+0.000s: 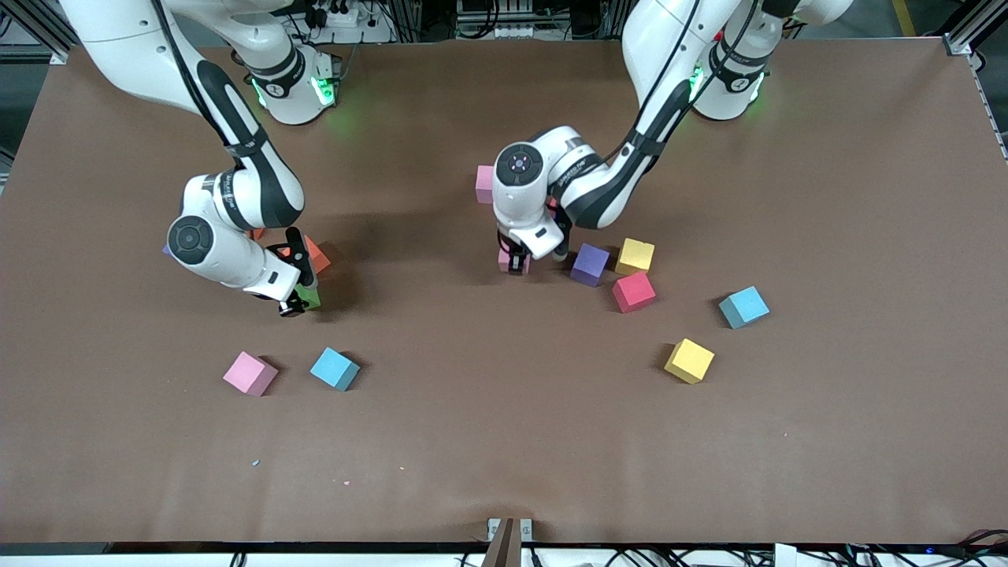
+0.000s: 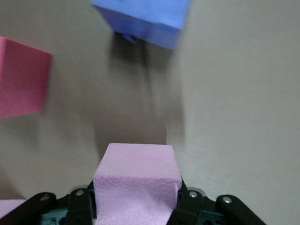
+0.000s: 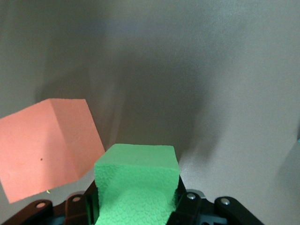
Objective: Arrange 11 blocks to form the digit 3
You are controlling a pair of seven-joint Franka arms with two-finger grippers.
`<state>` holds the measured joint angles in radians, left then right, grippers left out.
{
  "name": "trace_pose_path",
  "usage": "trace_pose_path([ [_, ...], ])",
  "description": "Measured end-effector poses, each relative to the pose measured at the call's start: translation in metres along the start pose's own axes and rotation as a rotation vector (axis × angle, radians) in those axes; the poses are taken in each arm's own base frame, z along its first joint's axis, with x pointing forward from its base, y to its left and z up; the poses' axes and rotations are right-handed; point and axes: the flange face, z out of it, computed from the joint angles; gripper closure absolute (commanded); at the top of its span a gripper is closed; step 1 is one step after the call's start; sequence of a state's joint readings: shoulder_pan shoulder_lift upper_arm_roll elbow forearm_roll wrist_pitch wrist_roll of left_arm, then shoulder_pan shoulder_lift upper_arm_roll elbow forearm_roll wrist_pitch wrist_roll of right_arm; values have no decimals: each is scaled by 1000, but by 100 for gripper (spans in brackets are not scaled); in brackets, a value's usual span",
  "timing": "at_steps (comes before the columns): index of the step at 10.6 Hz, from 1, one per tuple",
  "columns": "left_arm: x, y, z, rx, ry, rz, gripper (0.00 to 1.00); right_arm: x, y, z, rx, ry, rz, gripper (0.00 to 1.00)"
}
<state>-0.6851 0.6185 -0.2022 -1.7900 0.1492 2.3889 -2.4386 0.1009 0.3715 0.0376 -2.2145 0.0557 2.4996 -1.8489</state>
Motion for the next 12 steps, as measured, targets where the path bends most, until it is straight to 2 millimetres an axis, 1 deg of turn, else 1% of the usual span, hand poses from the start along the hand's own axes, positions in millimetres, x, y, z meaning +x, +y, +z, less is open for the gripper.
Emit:
trace_pose_path([
  [2,12,-13,0,-14,-13,-38,100,-1,2,-3,-7,-2,0,67],
  [3,18,-26,2,-22,-25,-55,100,-1,6,-7,-17,-4,0,66],
  [4,21,-42,5,-25,-38,-78,100,-2,12,-15,-16,-3,0,65],
  [5,21,-56,7,-20,-42,-103,100,-3,18,-24,1,4,0,63],
  [6,20,-69,10,-9,-39,-125,100,-5,26,-38,17,10,2,63],
  [7,20,-78,15,4,-31,-143,100,-6,34,-53,24,14,4,63],
  [8,20,-82,16,6,-33,-164,100,-5,40,-67,24,16,10,63],
  [9,20,-83,16,6,-33,-177,100,-1,44,-76,18,18,25,63],
  [10,19,-86,16,8,-33,-181,100,9,47,-82,14,21,48,63],
  [12,10,-104,17,14,-28,-156,100,41,47,-94,45,34,105,63],
])
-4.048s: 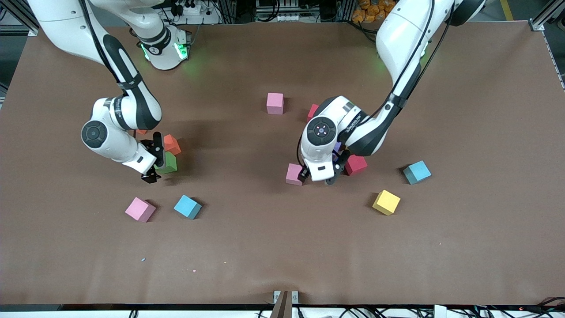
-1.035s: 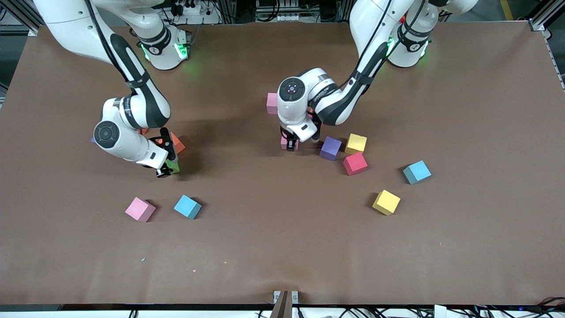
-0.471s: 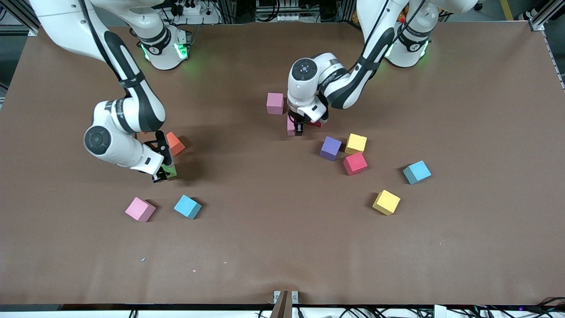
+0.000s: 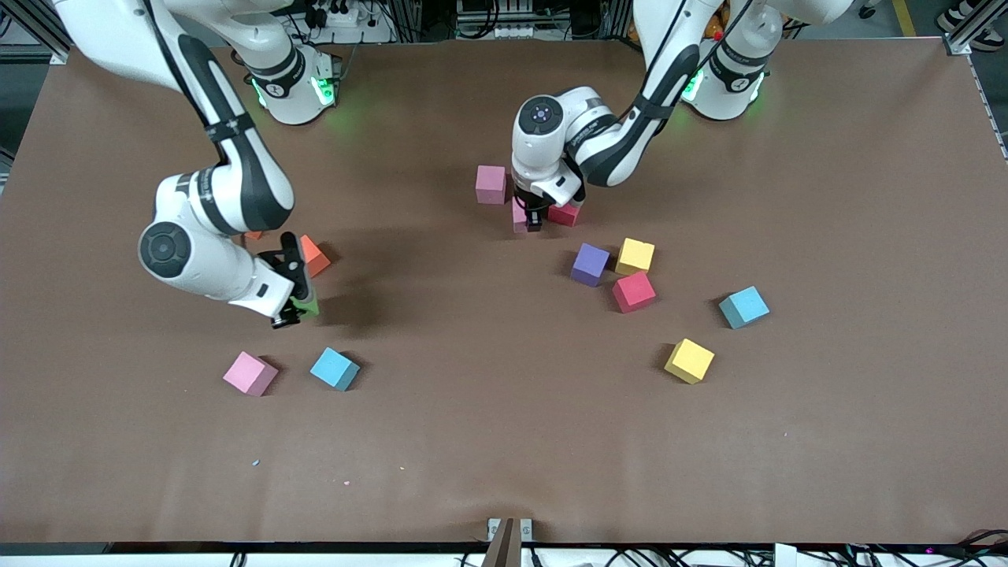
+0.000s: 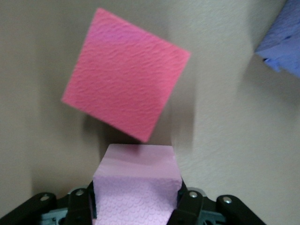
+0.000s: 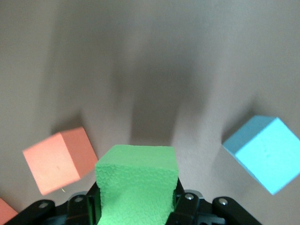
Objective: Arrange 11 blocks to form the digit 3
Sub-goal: 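Carry the green cube with the right gripper and place it beside the pink cubes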
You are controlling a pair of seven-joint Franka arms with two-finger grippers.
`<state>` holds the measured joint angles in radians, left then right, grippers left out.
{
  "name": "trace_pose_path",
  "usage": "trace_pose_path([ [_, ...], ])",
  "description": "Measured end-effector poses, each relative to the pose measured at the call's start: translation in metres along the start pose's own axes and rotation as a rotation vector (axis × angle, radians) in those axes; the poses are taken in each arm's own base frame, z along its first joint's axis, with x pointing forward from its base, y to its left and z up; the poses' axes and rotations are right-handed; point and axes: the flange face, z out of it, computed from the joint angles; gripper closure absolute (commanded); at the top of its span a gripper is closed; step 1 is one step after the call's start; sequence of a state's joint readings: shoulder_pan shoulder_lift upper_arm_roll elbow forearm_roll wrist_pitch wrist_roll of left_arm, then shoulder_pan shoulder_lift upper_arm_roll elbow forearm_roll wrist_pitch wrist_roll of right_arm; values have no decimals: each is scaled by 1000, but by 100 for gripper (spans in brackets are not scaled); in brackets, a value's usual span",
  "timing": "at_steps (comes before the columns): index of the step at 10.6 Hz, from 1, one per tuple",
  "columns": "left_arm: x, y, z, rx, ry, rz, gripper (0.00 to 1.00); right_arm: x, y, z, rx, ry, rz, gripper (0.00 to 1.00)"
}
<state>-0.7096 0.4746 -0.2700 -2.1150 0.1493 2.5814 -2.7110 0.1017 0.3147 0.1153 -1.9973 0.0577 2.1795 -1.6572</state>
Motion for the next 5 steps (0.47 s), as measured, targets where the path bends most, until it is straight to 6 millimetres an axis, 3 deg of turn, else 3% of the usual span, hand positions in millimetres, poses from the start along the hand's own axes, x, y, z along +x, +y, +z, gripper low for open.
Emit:
trace_pose_path([
  [3,-8,-38,2,12,11,61,100,50,-12,-16,8,5,79,63],
  [5,-7,-42,3,12,10,67,100,90,-28,-12,14,2,144,63],
])
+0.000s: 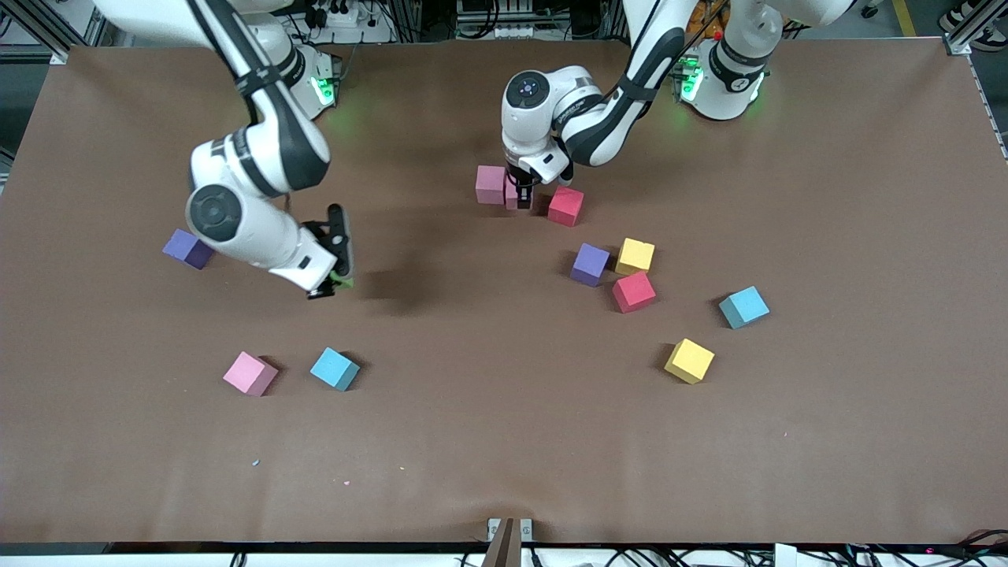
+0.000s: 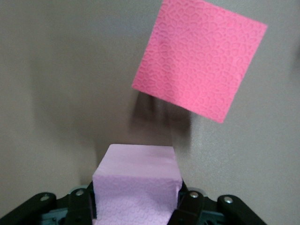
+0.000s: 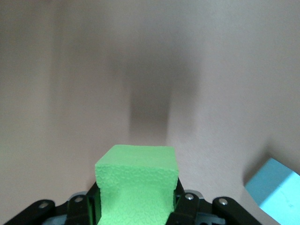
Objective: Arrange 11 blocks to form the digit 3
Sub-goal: 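Carry the green cube with the right gripper and place it beside the pink cubes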
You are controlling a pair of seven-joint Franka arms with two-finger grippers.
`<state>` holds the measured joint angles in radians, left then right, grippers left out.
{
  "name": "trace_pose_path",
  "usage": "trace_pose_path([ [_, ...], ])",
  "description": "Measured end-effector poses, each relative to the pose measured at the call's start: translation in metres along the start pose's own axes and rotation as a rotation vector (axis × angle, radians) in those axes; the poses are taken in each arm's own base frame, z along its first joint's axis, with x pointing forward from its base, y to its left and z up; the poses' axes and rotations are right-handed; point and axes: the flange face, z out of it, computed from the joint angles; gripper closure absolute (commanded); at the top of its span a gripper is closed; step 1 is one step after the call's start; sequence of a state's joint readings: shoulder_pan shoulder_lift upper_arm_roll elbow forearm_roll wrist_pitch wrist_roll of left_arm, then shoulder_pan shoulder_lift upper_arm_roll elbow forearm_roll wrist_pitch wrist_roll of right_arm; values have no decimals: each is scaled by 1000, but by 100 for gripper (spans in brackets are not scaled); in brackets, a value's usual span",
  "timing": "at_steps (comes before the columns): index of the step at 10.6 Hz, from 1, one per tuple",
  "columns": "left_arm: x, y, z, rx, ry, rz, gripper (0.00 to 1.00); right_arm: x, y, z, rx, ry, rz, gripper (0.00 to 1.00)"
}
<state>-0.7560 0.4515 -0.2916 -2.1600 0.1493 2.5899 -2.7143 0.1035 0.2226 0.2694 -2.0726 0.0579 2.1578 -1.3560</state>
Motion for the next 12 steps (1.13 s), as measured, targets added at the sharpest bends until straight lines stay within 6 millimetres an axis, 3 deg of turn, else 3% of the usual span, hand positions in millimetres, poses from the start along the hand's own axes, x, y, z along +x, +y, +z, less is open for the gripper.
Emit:
trace_pose_path([
  [7,-1,-10,1,6,2,16,100,119,-93,45,-58,9,188,63],
  [10,-2,-11,1,6,2,18,100,155,-142,67,-72,-1,222,63],
  [11,-2,-12,1,6,1,18,92,168,-157,69,-77,-6,232,63],
  [12,-2,-12,1,6,1,19,4,180,-170,69,-85,-6,242,63],
])
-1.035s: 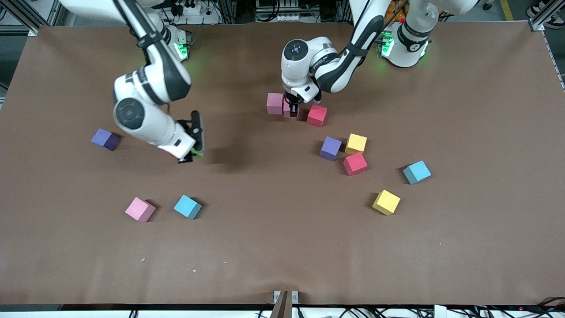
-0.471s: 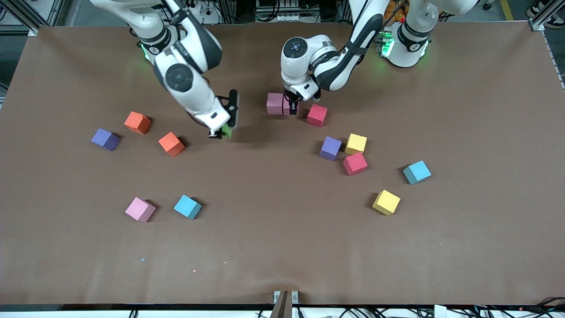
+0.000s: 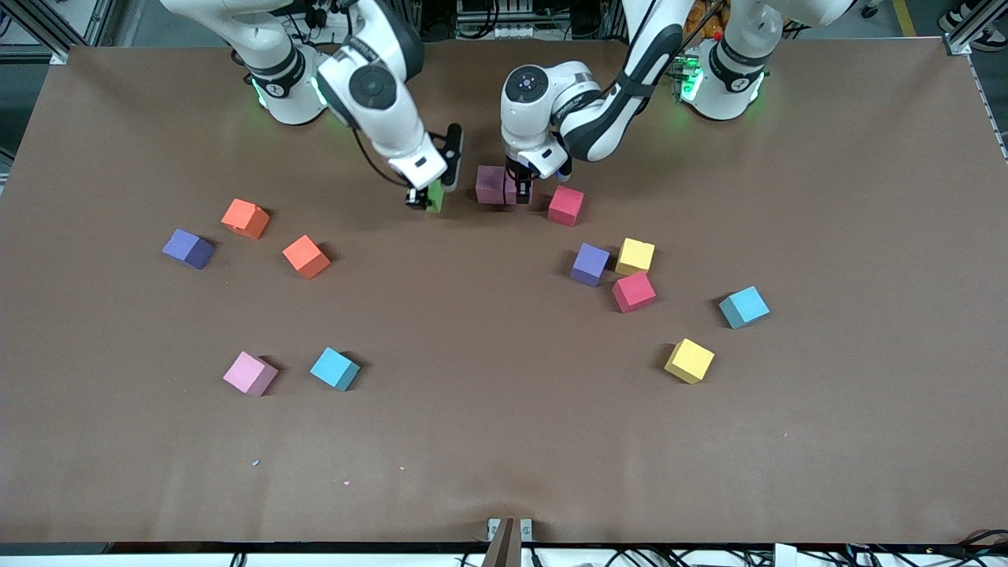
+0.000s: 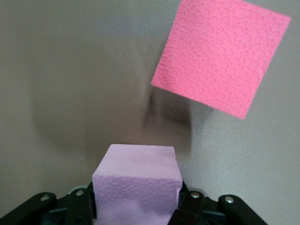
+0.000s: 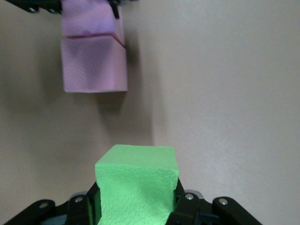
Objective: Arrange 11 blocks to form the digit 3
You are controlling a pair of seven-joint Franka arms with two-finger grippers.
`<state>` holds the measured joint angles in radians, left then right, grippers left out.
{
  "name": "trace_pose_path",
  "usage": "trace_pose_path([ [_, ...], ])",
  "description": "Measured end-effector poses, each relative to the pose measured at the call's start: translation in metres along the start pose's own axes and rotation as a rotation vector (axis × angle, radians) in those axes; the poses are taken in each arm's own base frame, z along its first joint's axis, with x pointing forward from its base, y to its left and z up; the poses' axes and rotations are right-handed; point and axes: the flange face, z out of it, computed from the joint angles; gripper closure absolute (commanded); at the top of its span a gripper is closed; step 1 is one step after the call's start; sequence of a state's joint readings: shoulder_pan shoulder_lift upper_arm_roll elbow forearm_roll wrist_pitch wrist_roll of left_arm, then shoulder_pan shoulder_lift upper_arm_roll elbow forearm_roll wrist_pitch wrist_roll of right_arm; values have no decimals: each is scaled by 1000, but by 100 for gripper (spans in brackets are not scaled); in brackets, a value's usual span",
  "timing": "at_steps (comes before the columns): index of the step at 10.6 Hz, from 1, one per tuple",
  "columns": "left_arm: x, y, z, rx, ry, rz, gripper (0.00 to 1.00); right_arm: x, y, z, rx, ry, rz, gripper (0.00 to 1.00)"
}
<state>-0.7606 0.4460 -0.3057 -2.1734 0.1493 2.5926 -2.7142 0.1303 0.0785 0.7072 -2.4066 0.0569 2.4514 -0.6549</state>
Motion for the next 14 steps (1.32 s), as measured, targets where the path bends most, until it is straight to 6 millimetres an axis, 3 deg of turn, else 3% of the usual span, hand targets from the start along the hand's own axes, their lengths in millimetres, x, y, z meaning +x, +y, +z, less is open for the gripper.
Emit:
trace_pose_path([
  [2,0,-3,3,5,6,6,0,14,-20,-2,-10,8,3,63],
  [4,-2,-21,13,14,51,61,0,19,-31,2,-18,19,-9,63],
  [5,-4,-25,10,6,67,84,0,20,-36,6,-18,25,-17,63],
  [7,-3,-18,-16,-21,86,90,0,22,-39,18,-14,42,-32,63],
  [11,18,25,-83,-91,71,18,0,25,-46,51,-39,7,-51,62],
  [14,51,73,-93,-96,70,46,0,27,-50,64,-51,-4,-30,62],
])
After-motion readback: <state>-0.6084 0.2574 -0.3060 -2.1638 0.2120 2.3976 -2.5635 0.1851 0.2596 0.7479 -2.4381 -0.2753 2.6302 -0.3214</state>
